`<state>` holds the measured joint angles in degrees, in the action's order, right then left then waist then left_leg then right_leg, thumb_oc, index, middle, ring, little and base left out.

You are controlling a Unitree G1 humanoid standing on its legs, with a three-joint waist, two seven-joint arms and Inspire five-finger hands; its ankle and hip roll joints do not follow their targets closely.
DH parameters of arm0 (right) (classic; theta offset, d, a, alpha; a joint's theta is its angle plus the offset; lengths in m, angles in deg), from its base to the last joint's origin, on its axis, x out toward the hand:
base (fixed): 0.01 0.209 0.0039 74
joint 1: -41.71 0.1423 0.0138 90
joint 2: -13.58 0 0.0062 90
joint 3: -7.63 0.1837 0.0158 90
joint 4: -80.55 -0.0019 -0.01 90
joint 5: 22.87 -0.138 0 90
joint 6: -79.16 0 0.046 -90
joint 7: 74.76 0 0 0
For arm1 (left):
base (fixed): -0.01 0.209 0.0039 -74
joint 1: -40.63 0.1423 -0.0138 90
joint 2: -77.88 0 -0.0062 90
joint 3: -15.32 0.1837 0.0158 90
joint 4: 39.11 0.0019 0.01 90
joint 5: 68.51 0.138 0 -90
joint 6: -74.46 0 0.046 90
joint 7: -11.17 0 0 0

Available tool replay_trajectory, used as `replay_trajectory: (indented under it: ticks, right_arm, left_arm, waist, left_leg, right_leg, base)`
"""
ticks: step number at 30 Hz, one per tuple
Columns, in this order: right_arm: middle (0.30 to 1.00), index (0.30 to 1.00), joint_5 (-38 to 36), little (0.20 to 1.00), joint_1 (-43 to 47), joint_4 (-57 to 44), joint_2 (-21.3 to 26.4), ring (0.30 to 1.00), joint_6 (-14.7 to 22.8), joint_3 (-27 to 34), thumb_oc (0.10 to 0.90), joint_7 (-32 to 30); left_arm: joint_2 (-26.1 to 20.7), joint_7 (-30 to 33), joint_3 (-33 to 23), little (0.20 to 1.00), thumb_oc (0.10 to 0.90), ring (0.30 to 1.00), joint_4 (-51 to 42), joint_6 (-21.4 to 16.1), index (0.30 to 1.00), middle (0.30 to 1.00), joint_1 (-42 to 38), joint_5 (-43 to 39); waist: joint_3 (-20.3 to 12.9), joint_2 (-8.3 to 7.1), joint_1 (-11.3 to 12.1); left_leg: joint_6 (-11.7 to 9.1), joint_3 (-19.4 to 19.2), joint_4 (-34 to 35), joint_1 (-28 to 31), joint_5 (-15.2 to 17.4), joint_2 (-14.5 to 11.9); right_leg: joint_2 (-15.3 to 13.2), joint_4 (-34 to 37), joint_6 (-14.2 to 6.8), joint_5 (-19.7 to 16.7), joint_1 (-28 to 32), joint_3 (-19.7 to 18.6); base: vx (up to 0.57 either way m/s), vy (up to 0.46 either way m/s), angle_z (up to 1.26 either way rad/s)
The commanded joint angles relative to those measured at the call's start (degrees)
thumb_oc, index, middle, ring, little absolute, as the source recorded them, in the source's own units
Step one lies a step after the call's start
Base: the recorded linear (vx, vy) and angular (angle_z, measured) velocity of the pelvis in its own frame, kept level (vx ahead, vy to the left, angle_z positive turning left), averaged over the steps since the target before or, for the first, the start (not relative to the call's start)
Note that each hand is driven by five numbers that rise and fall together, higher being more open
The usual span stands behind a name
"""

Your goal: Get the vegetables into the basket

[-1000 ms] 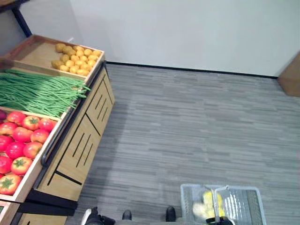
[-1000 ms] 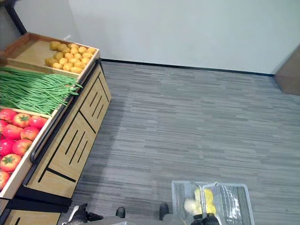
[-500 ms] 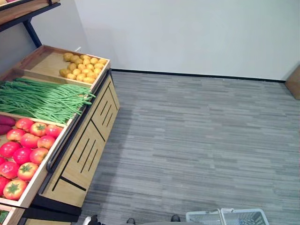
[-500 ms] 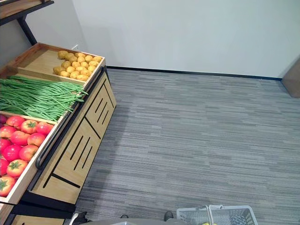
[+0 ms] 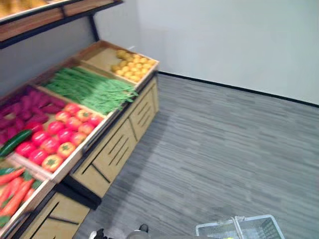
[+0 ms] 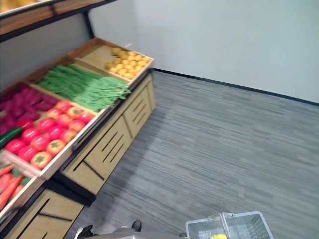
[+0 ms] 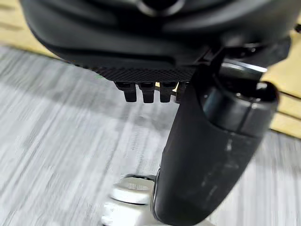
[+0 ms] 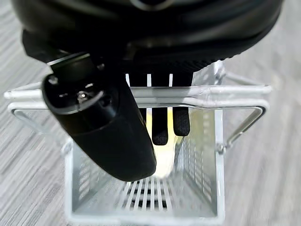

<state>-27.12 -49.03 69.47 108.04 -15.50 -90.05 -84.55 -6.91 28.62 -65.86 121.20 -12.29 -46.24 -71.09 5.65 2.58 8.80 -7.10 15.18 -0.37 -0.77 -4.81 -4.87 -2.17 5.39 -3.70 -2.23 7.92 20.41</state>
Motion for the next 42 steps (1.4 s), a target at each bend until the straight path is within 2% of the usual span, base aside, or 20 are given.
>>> replay_trajectory:
  ticks: [1, 3, 4, 5, 6, 7, 8, 11, 14, 18, 23, 28, 29, 30, 31, 33, 34, 38, 41, 42]
  right_arm:
    - [0.3, 0.3, 1.07, 0.3, 4.97, -0.92, 4.33, 0.3, 1.91, 0.97, 0.4, -2.04]
    - [0.3, 0.3, 1.12, 0.3, 5.41, -0.8, 6.08, 0.3, 1.97, 1.8, 0.4, -2.23]
    - [0.3, 0.3, 0.93, 0.3, 5.52, -0.64, 7.1, 0.3, 2.04, 2.64, 0.4, -2.47]
    - [0.3, 0.3, 0.33, 0.3, 5.8, -0.63, 8.27, 0.3, 2.19, 3.72, 0.4, -2.81]
    - [0.3, 0.3, 0.33, 0.3, 5.87, -0.6, 8.33, 0.3, 2.2, 3.78, 0.4, -2.8]
    - [0.3, 0.3, -0.12, 0.3, 6.01, -0.3, 9.28, 0.3, 2.03, 4.94, 0.4, -2.85]
    - [0.3, 0.3, -0.13, 0.3, 6.05, -0.28, 9.29, 0.3, 2.03, 4.91, 0.4, -2.84]
    - [0.3, 0.3, -0.97, 0.3, 4.23, 1.78, 10.07, 0.3, 1.12, 7.96, 0.4, -2.63]
    - [0.3, 0.3, -1.71, 0.3, 2.97, 2.15, 9.99, 0.3, 0.56, 10.26, 0.4, -2.62]
    - [0.3, 0.3, -1.25, 0.3, 2.49, 2.88, 9.65, 0.3, -0.17, 11.23, 0.4, -2.27]
    - [0.3, 0.3, -0.56, 0.3, 3.46, 2.66, 8.44, 0.3, -0.49, 11.18, 0.4, -2.21]
    - [0.3, 0.3, -0.82, 0.3, 2.4, 1.93, 8.46, 0.3, -0.5, 12.48, 0.4, -2.03]
    - [0.3, 0.3, -0.89, 0.3, 1.84, 1.88, 8.58, 0.3, -0.6, 12.95, 0.4, -1.7]
    - [0.3, 0.3, -0.88, 0.3, 1.87, 1.86, 8.62, 0.3, -0.62, 12.93, 0.4, -1.69]
    - [0.3, 0.3, -1.38, 0.3, 1.35, 1.77, 8.41, 0.3, -0.31, 13.46, 0.4, -1.43]
    - [0.3, 0.3, -2.22, 0.3, 0.64, 2.09, 8.1, 0.3, -0.19, 13.79, 0.4, -1.19]
    - [0.3, 0.3, -2.9, 0.3, -0.1, 2.28, 7.75, 0.3, -0.01, 14.16, 0.4, -1.09]
    - [0.3, 0.3, -5.45, 0.3, -1.64, 2.51, 6.76, 0.3, 0.27, 15.16, 0.4, -1.4]
    - [0.3, 0.3, -6.32, 0.3, -2.17, 2.36, 5.34, 0.3, 0.25, 14.58, 0.4, -1.4]
    - [0.3, 0.3, -6.41, 0.3, -2.28, 2.35, 5.09, 0.3, 0.29, 14.41, 0.4, -1.38]
  left_arm:
    - [-3.95, 1.42, -1.84, 1.0, 0.9, 1.0, 0.12, -0.68, 1.0, 1.0, -3.81, -0.85]
    - [-4.04, 1.35, -1.65, 1.0, 0.9, 1.0, -0.34, -1.03, 1.0, 1.0, -3.89, -1.09]
    - [-3.94, 1.36, -1.38, 1.0, 0.9, 1.0, -0.92, -1.01, 1.0, 1.0, -4.11, -1.11]
    - [-3.93, 1.39, -1.37, 1.0, 0.9, 1.0, -1.42, -0.9, 1.0, 1.0, -4.43, -1.03]
    - [-3.88, 1.39, -1.35, 1.0, 0.9, 1.0, -1.44, -0.86, 1.0, 1.0, -4.52, -1.03]
    - [-3.9, 1.2, -1.59, 1.0, 0.9, 1.0, -2.32, -0.58, 1.0, 1.0, -5.18, -0.35]
    - [-3.89, 1.2, -1.63, 1.0, 0.9, 1.0, -2.34, -0.56, 1.0, 1.0, -5.18, -0.33]
    - [-4.04, 0.45, -2.22, 1.0, 0.9, 1.0, -3.7, -0.1, 1.0, 1.0, -5.25, 1.8]
    - [-4.17, 0.17, -1.86, 1.0, 0.9, 1.0, -5.24, 0.17, 1.0, 1.0, -4.84, 2.88]
    - [-4.27, -0.25, -2.51, 1.0, 0.9, 1.0, -5.29, 0.65, 1.0, 1.0, -4.28, 3.43]
    - [-5.74, -0.25, -3.9, 1.0, 0.9, 1.0, -4.93, 0.99, 1.0, 1.0, -3.85, 3.68]
    - [-6.7, -0.39, -4.32, 1.0, 0.9, 1.0, -4.12, 1.2, 1.0, 1.0, -3.96, 3.93]
    - [-7.05, -0.41, -4.12, 1.0, 0.9, 1.0, -4.57, 1.18, 1.0, 1.0, -4.02, 3.85]
    - [-7.02, -0.42, -4.16, 1.0, 0.9, 1.0, -4.59, 1.2, 1.0, 1.0, -4.03, 3.83]
    - [-7.56, -0.52, -3.36, 1.0, 0.9, 1.0, -5.1, 0.8, 1.0, 1.0, -4.71, 3.81]
    - [-7.67, -0.65, -2.48, 1.0, 0.9, 1.0, -6.06, 0.52, 1.0, 1.0, -4.99, 4.06]
    - [-7.69, -0.72, -1.9, 1.0, 0.9, 1.0, -6.27, 0.42, 1.0, 1.0, -5.24, 4.16]
    - [-7.97, -0.57, -1.02, 1.0, 0.9, 1.0, -7.06, 0.2, 1.0, 1.0, -6.81, 4.32]
    - [-8.03, -0.37, -0.95, 1.0, 0.9, 1.0, -6.05, 0.12, 1.0, 1.0, -7.01, 3.72]
    - [-7.99, -0.38, -1.12, 1.0, 0.9, 1.0, -5.96, 0.02, 1.0, 1.0, -6.87, 3.68]
  waist:
    - [3.48, -5.49, 1.92]
    - [3.92, -5.36, 2.96]
    - [4.13, -5.23, 2.7]
    - [5.07, -5.32, 1.94]
    - [4.98, -5.24, 1.93]
    - [5.49, -5.83, -0.76]
    - [5.43, -5.83, -0.45]
    - [4.12, -6.06, -2.75]
    - [3.52, -6.2, -3.2]
    - [2.65, -5.63, -2.5]
    - [3.25, -7.22, -1.33]
    - [3.01, -7.4, -2.14]
    - [3.41, -7.05, -3.64]
    - [3.42, -7.08, -3.67]
    - [4.09, -6.72, -5.97]
    - [4.2, -5.89, -6.78]
    - [3.86, -5.47, -7.72]
    - [4.02, -5.43, -9.52]
    - [4.54, -6.23, -11.75]
    - [4.3, -6.64, -11.61]
  left_leg:
    - [0.28, -0.77, 2.71, -0.38, -0.6, 4.64]
    - [-0.33, -0.37, 2.23, -1.53, -1.08, 4.68]
    - [-0.24, -2.37, 1.21, -3.32, -1.77, 4.2]
    - [0.33, -8.94, -0.14, -4.92, -2.52, 2.23]
    - [0.46, -8.92, -0.3, -5.28, -2.67, 2.29]
    - [1.26, -26.23, -3.02, -5.98, -2.91, -2.71]
    - [1.26, -26.57, -3.24, -6.05, -2.71, -2.84]
    - [0.33, -42.44, -5.68, -3.31, -0.39, -7.83]
    - [0.29, -45.69, -8.72, -4.37, 0.27, -8.77]
    - [0.57, -43.87, -4.17, -3.85, -0.61, -6.92]
    - [2.7, -42.15, -4.14, -2.84, 1.88, -4.7]
    - [5.37, -40.53, -1.88, -0.51, 4.55, -0.48]
    - [6.26, -38.95, -0.35, 1.21, 5.56, 0.99]
    - [6.48, -38.98, -0.16, 1.28, 5.65, 1.29]
    - [7.01, -36.12, 1.03, 2.32, 6.09, 2.38]
    - [7.37, -34.99, 1.57, 2.27, 5.09, 2.34]
    - [6.9, -33.3, 2.65, 2.79, 4.89, 2.4]
    - [4.76, -29.22, 4.13, 3.69, 4.65, 1.22]
    - [3.72, -25.72, 4.68, 5.38, 5.69, 1.28]
    - [3.6, -25.37, 4.65, 5.49, 5.54, 1.37]
  right_leg:
    - [-2.38, -3.87, -1.2, 7.36, 2.61, 2.48]
    - [-2.44, -3.98, -1.07, 8.01, 3.39, 5.2]
    - [-2.91, -4.43, -1.31, 7.86, 3.12, 7.14]
    - [-3.47, -5.09, -1.49, 7.9, 3.03, 8.93]
    - [-3.52, -5.14, -1.55, 7.67, 2.74, 8.98]
    - [-4.37, -5.62, -2.08, 6.71, 1.78, 12.15]
    - [-4.39, -5.69, -2.06, 6.7, 1.58, 11.78]
    - [-4.9, -5.26, -1.73, 7.47, 2.49, 17.44]
    - [-5.42, -5.85, -1.04, 8.0, 3.65, 21.12]
    - [-5.54, -7.18, -1.38, 8.33, 4.37, 22.61]
    - [-8.59, -11.76, -2.7, 8.0, 4.75, 22.49]
    - [-14.09, -21.14, -5.51, 4.91, 3.05, 22.41]
    - [-16.67, -26.99, -7.16, 1.18, 0.51, 19.13]
    - [-17.11, -27.57, -7.53, 1.11, 0.23, 18.88]
    - [-16.76, -31.01, -8.39, -0.39, -3.39, 9.31]
    - [-14.65, -30.45, -7.21, -0.84, -5.73, 2.66]
    - [-13.02, -28.49, -6.29, 1.51, -6.84, -1.44]
    - [-12.91, -17.86, -6.0, 2.39, -8.8, -4.33]
    - [-10.58, -10.56, -7.3, 0.31, -11.45, -12.1]
    - [-10.48, -9.42, -7.3, 0.08, -10.53, -11.76]
  base:
    - [-0.05, -0.044, 1.01]
    - [-0.05, -0.011, 1.01]
    - [-0.11, 0.058, 1.16]
    - [-0.11, 0.081, 1.35]
    - [-0.19, 0.071, 1.41]
    - [-0.12, 0.041, 1.21]
    - [-0.08, 0.013, 1.33]
    - [-0.08, -0.004, 1.12]
    - [0.02, 0.035, 1.49]
    - [0.11, 0.1, 0.7]
    - [0.13, 0.102, 0.19]
    - [0.15, 0.179, 0.15]
    - [0.11, 0.157, 0.3]
    - [0.18, 0.183, 0.55]
    - [0.04, 0.082, 0.69]
    - [0.09, 0.034, 0.78]
    - [0.19, -0.021, 0.63]
    - [0.14, -0.142, 0.78]
    - [0.17, -0.124, 0.52]
    - [0.09, -0.077, 0.53]
